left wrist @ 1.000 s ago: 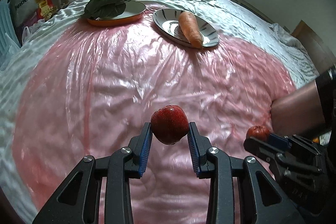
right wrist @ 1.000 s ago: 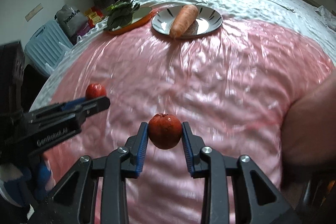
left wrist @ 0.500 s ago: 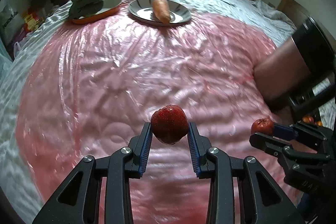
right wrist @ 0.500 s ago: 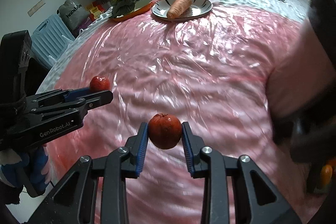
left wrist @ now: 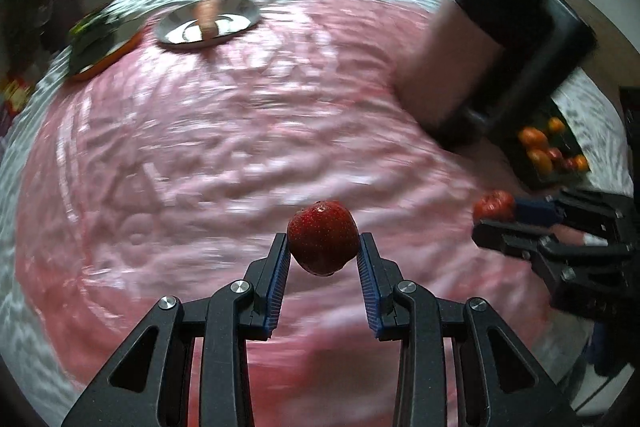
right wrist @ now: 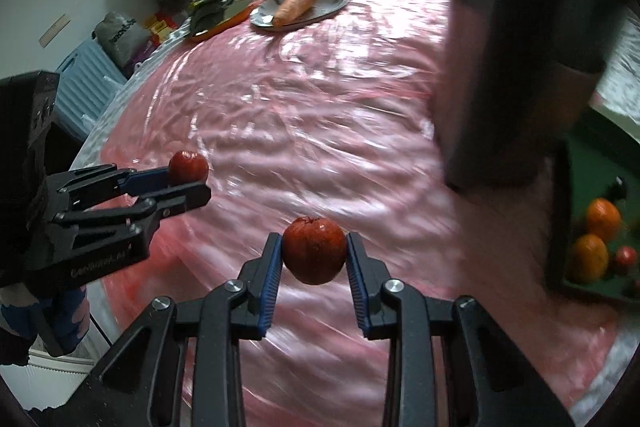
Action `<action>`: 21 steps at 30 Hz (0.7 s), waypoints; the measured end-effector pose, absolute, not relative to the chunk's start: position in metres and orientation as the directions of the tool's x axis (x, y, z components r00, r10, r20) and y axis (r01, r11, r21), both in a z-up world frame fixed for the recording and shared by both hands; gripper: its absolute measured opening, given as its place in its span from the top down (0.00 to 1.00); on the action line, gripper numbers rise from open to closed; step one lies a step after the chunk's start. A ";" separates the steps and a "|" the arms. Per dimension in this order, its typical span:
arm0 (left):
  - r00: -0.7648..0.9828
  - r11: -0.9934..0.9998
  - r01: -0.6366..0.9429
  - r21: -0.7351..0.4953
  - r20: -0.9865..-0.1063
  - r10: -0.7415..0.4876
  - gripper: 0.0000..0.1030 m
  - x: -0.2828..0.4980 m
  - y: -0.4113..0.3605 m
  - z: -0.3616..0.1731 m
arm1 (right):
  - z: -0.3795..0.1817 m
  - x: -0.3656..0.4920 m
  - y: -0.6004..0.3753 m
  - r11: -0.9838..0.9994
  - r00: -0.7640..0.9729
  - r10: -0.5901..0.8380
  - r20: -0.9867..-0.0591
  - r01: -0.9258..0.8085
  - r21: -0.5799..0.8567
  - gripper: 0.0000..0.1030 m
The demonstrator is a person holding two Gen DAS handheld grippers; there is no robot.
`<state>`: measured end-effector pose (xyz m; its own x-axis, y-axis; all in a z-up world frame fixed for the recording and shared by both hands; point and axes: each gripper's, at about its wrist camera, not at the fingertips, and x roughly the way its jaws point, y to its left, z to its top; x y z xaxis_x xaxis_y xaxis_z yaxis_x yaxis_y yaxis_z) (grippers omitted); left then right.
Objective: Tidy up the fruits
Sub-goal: 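Carry the apple and strawberry over to the green tray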
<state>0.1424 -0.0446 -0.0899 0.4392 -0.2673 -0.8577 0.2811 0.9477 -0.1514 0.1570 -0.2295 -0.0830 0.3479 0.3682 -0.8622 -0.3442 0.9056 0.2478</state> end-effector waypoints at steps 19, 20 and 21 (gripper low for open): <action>0.341 0.797 0.555 -0.237 -0.810 -0.478 0.71 0.143 -0.248 -0.062 | -0.069 0.156 -0.431 0.984 0.478 0.165 -0.863 -0.027 0.173 0.47; 0.339 0.791 0.562 -0.243 -0.804 -0.488 0.71 0.147 -0.260 -0.060 | -0.069 0.158 -0.442 0.985 0.486 0.155 -0.860 -0.011 0.171 0.47; 0.340 0.786 0.567 -0.247 -0.799 -0.496 0.71 0.150 -0.269 -0.058 | -0.069 0.161 -0.452 0.986 0.493 0.146 -0.858 0.003 0.169 0.47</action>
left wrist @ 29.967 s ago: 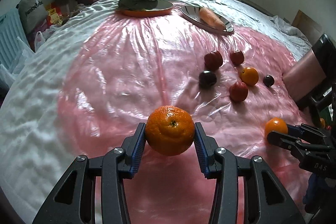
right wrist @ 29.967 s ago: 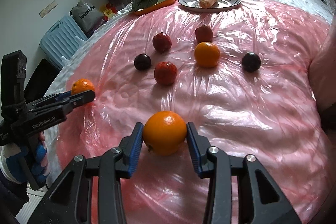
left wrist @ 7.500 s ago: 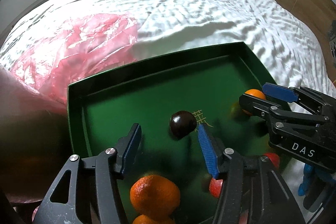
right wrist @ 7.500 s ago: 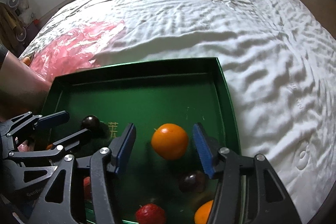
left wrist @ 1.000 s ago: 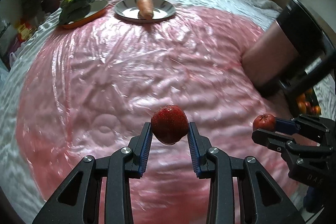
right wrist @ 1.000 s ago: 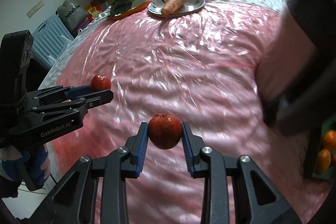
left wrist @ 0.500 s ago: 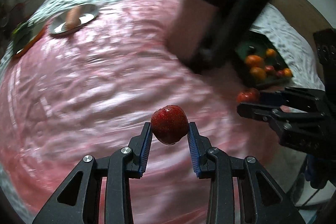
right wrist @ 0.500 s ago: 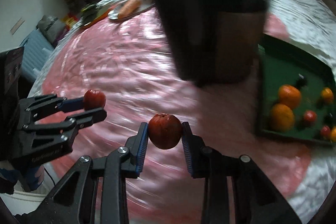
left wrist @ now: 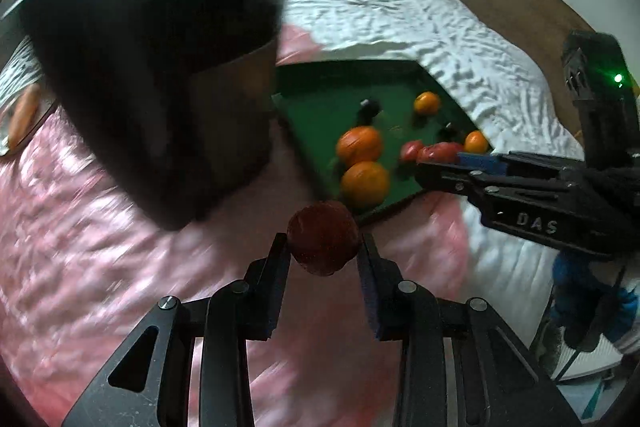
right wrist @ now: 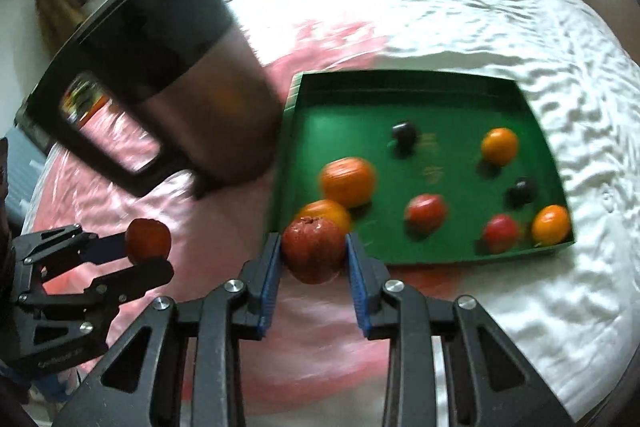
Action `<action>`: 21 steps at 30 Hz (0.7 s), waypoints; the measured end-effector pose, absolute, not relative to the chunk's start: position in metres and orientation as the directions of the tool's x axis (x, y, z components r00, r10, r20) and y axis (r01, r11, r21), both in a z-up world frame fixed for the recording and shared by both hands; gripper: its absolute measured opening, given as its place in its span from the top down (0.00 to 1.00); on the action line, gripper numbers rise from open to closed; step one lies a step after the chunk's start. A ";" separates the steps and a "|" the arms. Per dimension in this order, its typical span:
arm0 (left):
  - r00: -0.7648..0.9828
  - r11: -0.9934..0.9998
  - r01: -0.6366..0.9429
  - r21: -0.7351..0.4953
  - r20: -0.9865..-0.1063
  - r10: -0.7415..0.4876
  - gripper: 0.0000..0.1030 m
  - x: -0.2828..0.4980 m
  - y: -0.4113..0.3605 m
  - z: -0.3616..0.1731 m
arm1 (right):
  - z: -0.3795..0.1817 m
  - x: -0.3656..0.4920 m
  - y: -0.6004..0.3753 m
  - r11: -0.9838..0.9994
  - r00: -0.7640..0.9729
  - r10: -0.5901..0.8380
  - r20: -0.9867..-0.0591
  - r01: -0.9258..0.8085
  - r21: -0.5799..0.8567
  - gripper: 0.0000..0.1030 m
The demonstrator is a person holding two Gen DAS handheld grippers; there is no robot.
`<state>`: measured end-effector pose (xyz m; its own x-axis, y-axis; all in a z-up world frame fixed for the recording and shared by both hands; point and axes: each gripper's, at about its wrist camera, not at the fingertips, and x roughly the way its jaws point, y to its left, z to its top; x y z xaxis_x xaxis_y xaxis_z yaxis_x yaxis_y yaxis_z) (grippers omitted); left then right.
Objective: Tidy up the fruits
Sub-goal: 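Carry the apple and strawberry over to the green tray, then lower the apple and strawberry into the tray and open both grippers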
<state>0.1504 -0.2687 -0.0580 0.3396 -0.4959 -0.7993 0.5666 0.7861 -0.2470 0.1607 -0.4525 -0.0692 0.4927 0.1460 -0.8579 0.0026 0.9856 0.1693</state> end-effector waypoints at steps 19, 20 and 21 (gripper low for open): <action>0.387 0.856 0.466 -0.223 -0.819 -0.424 0.71 0.274 -0.401 -0.102 | -0.119 0.221 -0.568 0.984 0.495 0.091 -0.864 0.088 0.154 0.47; 0.385 0.860 0.462 -0.216 -0.825 -0.414 0.71 0.276 -0.404 -0.107 | -0.123 0.224 -0.570 0.985 0.489 0.089 -0.868 0.086 0.150 0.47; 0.383 0.863 0.459 -0.210 -0.830 -0.406 0.71 0.277 -0.404 -0.110 | -0.126 0.227 -0.572 0.986 0.484 0.087 -0.871 0.085 0.146 0.47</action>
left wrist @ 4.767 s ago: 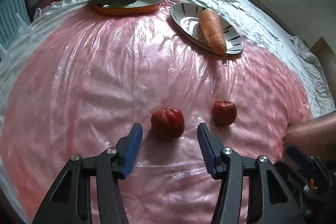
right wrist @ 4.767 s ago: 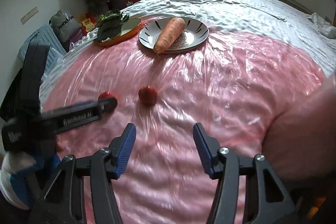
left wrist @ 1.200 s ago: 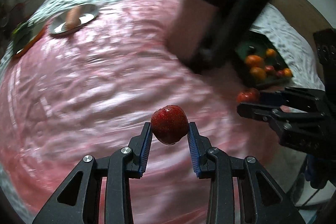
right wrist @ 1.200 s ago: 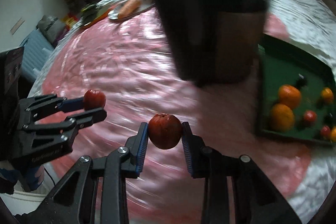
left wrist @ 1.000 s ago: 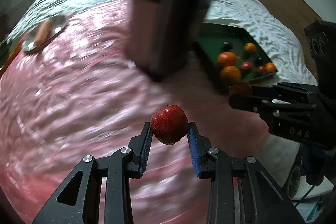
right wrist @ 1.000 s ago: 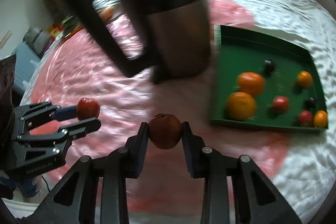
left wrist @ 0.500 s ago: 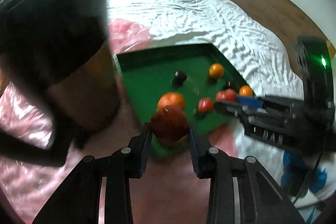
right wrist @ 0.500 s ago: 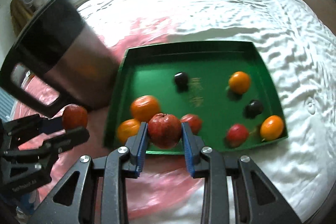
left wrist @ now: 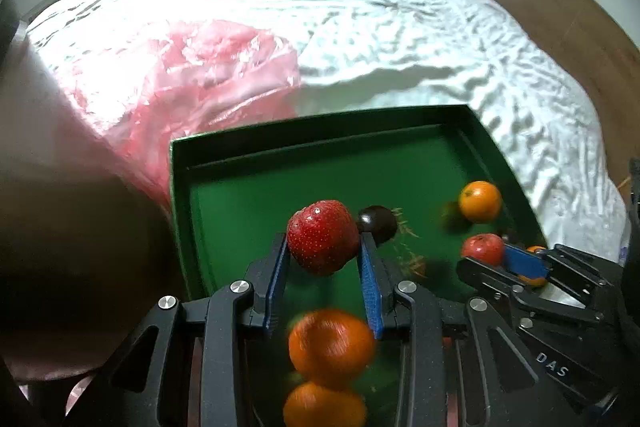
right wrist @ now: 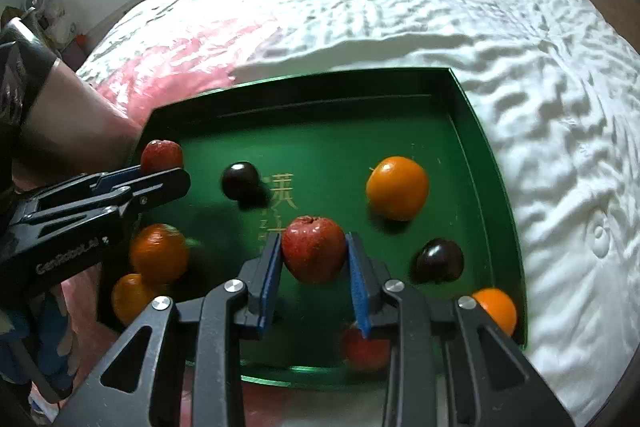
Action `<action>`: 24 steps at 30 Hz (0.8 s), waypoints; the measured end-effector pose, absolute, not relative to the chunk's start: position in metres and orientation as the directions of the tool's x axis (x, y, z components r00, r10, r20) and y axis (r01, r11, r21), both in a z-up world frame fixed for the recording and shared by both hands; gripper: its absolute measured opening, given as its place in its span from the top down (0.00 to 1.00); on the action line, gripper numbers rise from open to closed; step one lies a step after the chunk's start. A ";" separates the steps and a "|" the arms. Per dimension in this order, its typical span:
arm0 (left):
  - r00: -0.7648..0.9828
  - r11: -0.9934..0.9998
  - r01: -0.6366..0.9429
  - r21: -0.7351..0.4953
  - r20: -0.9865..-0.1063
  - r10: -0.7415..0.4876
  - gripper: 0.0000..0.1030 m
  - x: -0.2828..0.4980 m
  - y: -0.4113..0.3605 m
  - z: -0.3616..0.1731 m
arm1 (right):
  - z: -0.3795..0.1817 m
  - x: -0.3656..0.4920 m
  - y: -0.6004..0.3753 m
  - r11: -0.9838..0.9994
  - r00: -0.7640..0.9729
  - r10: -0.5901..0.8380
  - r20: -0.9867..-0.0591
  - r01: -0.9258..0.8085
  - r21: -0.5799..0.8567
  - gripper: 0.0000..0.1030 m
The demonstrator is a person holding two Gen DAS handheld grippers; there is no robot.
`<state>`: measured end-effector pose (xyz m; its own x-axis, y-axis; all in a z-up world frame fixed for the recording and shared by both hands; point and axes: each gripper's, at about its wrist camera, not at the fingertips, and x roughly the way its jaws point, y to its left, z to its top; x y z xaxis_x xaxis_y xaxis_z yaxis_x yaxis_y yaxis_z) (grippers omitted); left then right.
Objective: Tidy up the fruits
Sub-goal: 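Lower the apple and strawberry into the tray and open both grippers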
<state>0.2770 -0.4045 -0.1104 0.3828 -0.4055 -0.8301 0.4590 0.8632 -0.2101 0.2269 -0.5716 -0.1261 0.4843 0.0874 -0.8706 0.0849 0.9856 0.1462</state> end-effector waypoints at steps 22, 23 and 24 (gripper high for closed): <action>0.385 0.881 0.453 -0.137 -0.861 -0.332 0.69 0.282 -0.418 -0.130 | -0.144 0.237 -0.574 0.988 0.462 0.049 -0.885 0.104 0.110 0.46; 0.395 0.882 0.454 -0.126 -0.859 -0.326 0.66 0.281 -0.417 -0.128 | -0.144 0.237 -0.574 0.988 0.462 0.044 -0.886 0.108 0.106 0.46; 0.405 0.882 0.455 -0.120 -0.855 -0.325 0.64 0.279 -0.416 -0.126 | -0.144 0.237 -0.573 0.988 0.462 0.040 -0.886 0.112 0.103 0.40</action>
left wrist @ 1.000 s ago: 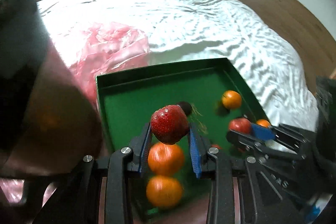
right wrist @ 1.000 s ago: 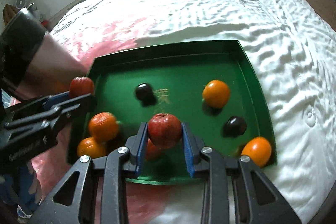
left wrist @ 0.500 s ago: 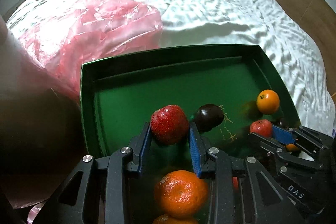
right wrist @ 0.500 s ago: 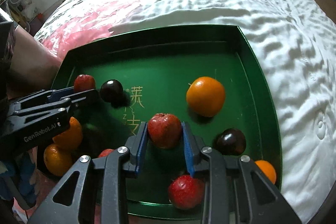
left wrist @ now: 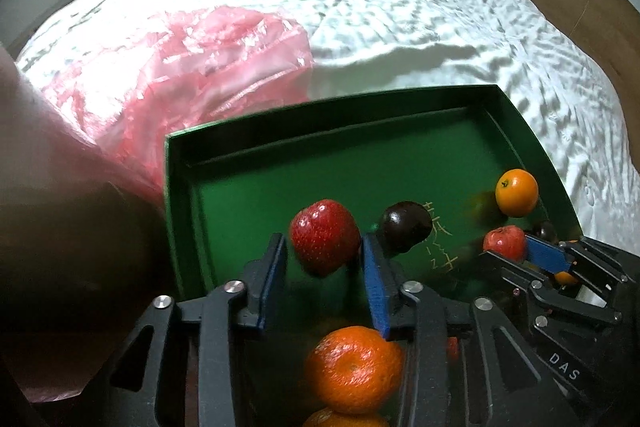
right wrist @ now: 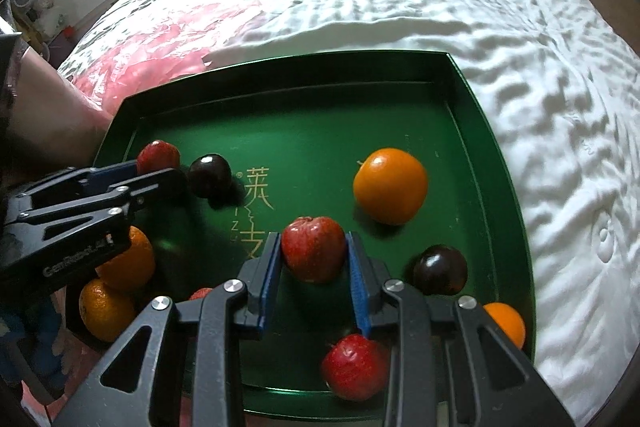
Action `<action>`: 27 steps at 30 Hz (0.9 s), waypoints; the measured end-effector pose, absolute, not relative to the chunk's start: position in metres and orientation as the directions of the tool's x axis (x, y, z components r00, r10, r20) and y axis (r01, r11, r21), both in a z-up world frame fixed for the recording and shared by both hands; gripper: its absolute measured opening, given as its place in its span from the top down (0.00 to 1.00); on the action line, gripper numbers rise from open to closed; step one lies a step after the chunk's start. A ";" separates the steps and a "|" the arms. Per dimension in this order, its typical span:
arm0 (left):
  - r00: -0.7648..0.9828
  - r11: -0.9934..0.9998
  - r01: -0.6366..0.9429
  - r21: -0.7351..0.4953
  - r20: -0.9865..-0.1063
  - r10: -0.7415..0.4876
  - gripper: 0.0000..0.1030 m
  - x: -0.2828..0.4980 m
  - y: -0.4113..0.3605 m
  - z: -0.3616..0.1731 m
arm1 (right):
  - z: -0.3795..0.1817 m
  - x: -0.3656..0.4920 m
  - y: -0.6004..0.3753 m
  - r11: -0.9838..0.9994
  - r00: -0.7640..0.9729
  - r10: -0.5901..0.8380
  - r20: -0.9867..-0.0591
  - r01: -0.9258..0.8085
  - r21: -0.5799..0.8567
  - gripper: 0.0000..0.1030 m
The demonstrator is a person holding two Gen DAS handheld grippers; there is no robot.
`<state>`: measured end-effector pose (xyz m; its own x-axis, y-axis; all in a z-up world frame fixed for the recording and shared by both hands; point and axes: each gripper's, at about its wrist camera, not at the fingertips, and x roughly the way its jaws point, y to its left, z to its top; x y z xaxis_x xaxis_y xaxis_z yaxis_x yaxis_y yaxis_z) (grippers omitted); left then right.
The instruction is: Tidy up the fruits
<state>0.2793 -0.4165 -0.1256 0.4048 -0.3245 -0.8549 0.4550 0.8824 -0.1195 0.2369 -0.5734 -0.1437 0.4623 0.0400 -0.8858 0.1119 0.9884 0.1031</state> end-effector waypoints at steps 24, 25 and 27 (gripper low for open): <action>0.485 0.825 0.544 -0.151 -0.746 -0.456 0.55 0.173 -0.334 -0.063 | -0.095 0.178 -0.514 0.988 0.564 -0.035 -0.825 0.145 0.057 0.00; 0.489 0.825 0.545 -0.148 -0.744 -0.456 0.55 0.168 -0.328 -0.063 | -0.094 0.175 -0.509 0.988 0.565 -0.034 -0.824 0.143 0.058 0.00; 0.497 0.827 0.545 -0.137 -0.741 -0.451 0.54 0.157 -0.315 -0.063 | -0.092 0.167 -0.500 0.988 0.567 -0.034 -0.823 0.141 0.057 0.00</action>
